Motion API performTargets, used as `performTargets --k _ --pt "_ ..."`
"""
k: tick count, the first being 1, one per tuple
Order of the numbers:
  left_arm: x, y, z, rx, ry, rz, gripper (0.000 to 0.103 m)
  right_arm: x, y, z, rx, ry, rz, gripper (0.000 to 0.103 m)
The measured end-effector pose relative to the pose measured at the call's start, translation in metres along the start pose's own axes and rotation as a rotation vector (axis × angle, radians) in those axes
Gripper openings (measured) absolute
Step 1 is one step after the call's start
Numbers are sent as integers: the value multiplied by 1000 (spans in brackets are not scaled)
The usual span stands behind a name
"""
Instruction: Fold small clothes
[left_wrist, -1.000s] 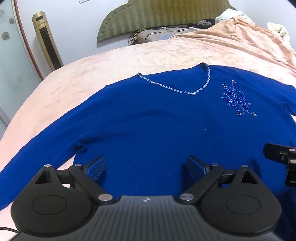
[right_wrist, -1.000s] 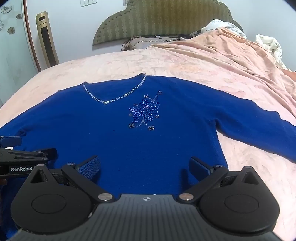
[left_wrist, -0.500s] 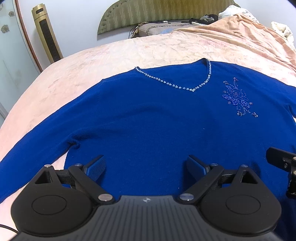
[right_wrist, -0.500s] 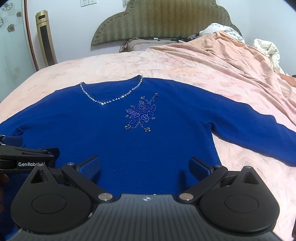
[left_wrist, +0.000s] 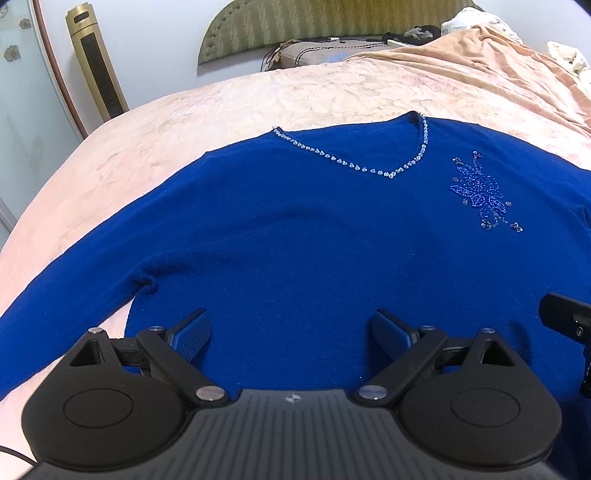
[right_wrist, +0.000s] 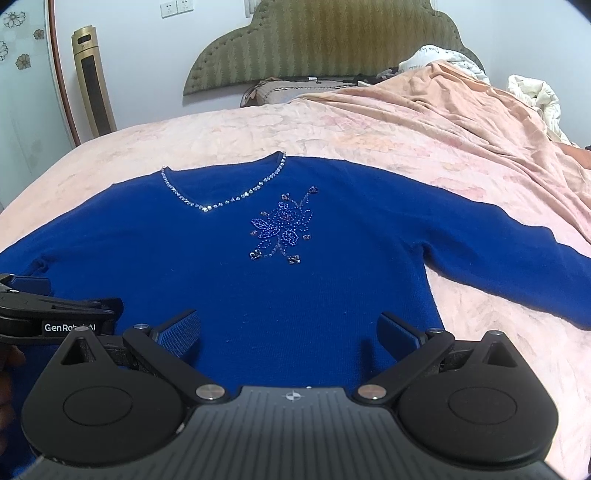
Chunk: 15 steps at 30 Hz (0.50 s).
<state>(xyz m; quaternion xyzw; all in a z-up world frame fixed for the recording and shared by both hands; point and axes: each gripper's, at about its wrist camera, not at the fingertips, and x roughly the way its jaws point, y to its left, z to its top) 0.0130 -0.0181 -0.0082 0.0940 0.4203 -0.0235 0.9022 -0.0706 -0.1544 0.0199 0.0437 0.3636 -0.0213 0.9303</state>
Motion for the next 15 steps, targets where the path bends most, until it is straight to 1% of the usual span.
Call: performTargets --k 7,15 --pt "2 -1 1 1 2 8 95 3 -3 -2 18 10 6 103" --pt "3 -8 3 17 1 31 95 2 -7 -4 24 -7 2 103"
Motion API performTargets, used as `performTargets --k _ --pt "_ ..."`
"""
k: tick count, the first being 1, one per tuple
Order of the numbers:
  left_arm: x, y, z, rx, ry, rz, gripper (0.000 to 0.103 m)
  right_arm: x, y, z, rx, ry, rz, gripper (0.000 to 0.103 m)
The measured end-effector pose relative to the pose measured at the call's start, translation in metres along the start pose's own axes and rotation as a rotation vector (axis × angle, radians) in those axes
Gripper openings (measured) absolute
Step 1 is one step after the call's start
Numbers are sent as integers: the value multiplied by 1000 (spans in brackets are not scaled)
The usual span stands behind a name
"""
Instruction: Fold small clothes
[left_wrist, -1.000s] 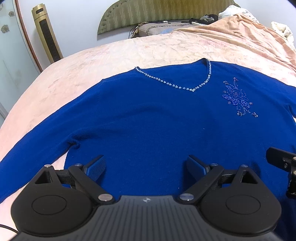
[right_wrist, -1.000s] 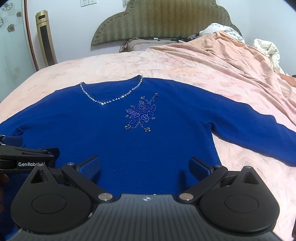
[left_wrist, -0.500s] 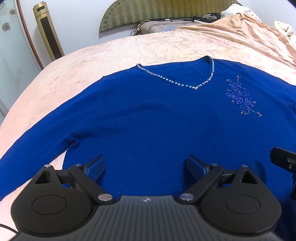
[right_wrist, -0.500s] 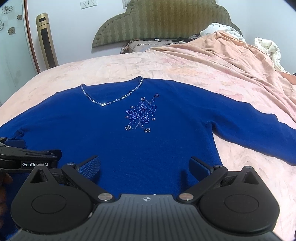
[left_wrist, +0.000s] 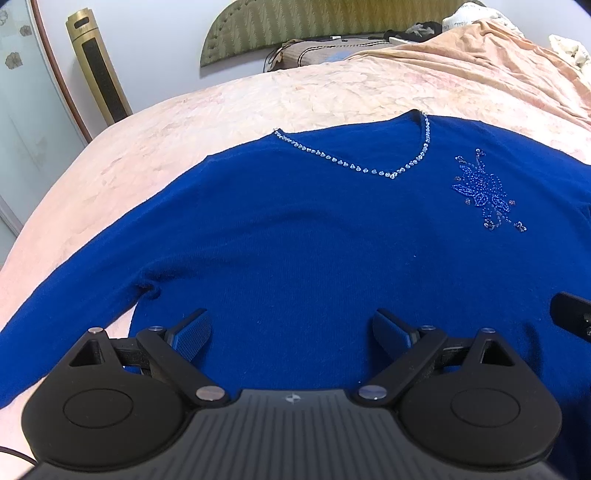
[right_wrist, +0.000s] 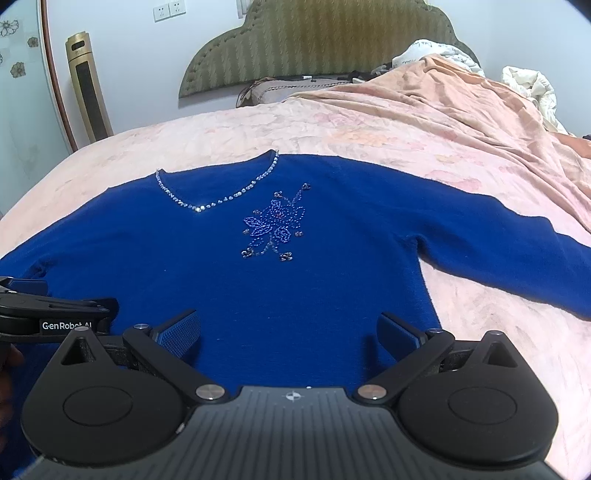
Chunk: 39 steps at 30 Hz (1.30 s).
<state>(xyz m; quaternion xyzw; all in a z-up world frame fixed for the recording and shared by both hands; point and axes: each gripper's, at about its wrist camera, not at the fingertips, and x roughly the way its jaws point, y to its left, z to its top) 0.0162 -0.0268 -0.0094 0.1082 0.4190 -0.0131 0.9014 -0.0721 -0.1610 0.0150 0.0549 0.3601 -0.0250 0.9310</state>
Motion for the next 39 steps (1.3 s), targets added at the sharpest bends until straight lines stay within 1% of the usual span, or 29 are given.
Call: performTargets --k 8,19,28,36,39 --pt "-2 -7 2 13 1 6 95 -7 -7 -2 -15 -67 -9 103" --pt "-7 -26 6 68 -2 14 95 -6 -24 -1 52 -62 58 103" --pt "-3 -36 11 85 3 23 95 -6 -36 -1 82 -60 60 103" --pt "-6 -41 15 95 3 26 95 -2 -55 -2 162 -41 67 103" --pt "-7 -45 18 92 2 11 95 -3 -59 -2 175 -50 74 103"
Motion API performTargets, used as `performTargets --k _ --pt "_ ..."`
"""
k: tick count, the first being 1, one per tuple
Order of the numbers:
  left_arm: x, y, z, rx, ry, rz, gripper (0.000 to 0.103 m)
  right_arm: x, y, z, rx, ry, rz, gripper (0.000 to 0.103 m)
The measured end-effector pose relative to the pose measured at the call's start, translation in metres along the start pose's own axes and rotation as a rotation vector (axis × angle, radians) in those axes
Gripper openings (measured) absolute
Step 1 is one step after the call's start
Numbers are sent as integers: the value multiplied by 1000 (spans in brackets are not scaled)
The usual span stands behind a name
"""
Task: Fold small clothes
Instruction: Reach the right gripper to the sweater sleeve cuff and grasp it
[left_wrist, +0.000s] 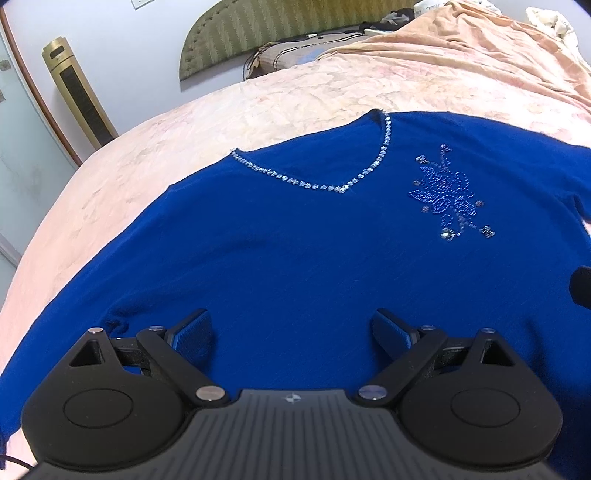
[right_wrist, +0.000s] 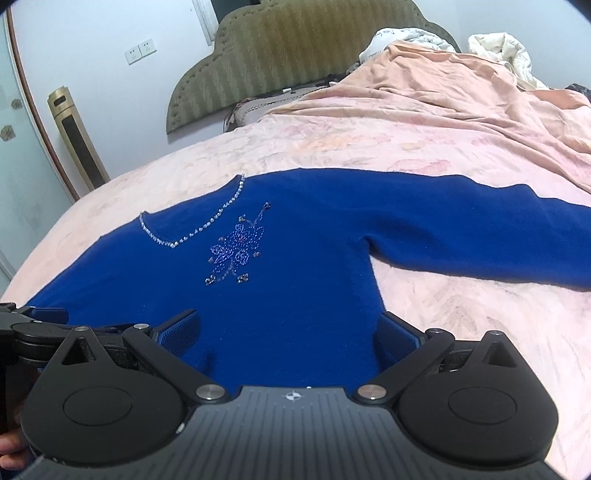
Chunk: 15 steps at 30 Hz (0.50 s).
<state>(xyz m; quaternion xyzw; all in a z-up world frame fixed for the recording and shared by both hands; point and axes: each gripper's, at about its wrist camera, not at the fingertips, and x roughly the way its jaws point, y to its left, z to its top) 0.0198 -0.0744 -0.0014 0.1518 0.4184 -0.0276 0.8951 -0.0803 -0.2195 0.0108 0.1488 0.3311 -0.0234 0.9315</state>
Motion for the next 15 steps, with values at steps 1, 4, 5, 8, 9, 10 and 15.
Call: performTargets --k 1,4,5,8,9,10,15 --pt "-1 -1 1 -4 -1 -13 95 -1 -1 0 2 -2 0 103" --pt "-3 -4 5 -9 -5 -54 95 -6 -10 2 25 -31 -28 103" --pt "-3 -5 6 -5 -9 -62 95 -9 -17 3 45 -48 -58 103" --pt "-2 -7 9 5 -15 -70 95 -19 -51 8 158 -85 -134 103" --pt "-1 -7 10 5 -13 -74 95 -23 -65 9 214 -94 -137 103" --pt "0 -7 11 2 -10 -82 95 -26 -79 8 275 -99 -130 103" --pt "5 -8 14 9 -1 -111 95 -33 -146 -5 599 -121 -85 101"
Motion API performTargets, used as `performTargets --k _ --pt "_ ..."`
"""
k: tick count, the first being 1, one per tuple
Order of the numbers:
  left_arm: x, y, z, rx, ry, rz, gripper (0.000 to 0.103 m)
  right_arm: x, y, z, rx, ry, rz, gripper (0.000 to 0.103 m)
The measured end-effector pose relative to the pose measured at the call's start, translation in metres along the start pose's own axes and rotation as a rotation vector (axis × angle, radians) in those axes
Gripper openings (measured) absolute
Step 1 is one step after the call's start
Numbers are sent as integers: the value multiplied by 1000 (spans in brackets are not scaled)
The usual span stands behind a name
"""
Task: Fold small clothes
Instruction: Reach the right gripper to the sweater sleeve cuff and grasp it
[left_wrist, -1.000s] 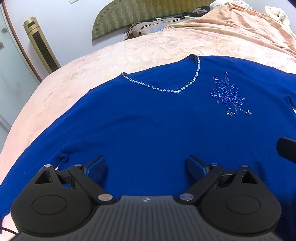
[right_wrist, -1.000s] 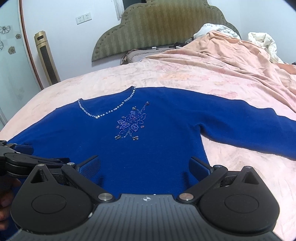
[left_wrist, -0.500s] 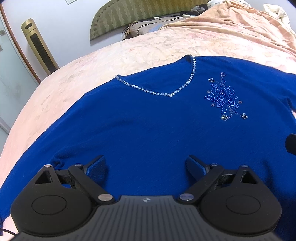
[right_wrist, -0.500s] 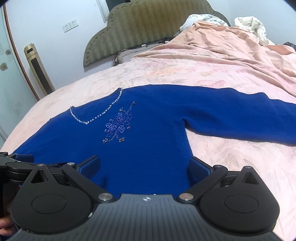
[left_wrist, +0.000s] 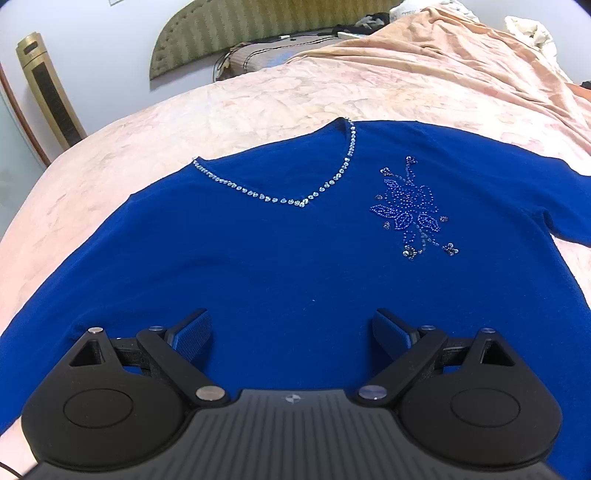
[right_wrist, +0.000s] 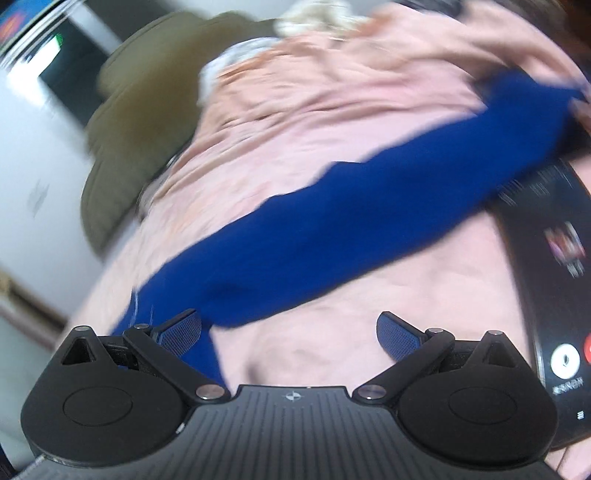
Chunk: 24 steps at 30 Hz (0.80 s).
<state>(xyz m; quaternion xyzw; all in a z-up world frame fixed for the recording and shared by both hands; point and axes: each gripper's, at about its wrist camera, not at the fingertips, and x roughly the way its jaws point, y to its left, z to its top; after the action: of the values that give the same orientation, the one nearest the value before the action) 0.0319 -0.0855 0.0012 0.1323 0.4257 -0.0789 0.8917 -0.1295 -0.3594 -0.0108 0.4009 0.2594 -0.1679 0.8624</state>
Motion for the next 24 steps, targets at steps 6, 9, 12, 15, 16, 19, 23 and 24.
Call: performTargets --k 6,9,12,15,16,19,23,24 --pt "1 6 2 -2 3 2 95 6 -28 19 106 -95 -14 91" --pt "2 12 2 -13 4 8 95 10 -31 46 120 -187 -71 95" --pt "4 16 3 -28 9 14 95 9 -42 72 131 -272 -135 91" --pt "6 19 4 -40 18 9 95 9 -63 97 212 -289 -119 86" --pt "5 19 4 -40 16 7 95 6 -70 101 225 -300 -125 83" --pt "2 20 3 -29 6 6 95 -5 -88 114 293 -328 -121 79" --pt "0 21 3 -32 -8 12 95 -46 -104 115 314 -384 -53 84" --pt "0 21 3 -35 -7 10 95 -56 -105 114 296 -402 -76 84"
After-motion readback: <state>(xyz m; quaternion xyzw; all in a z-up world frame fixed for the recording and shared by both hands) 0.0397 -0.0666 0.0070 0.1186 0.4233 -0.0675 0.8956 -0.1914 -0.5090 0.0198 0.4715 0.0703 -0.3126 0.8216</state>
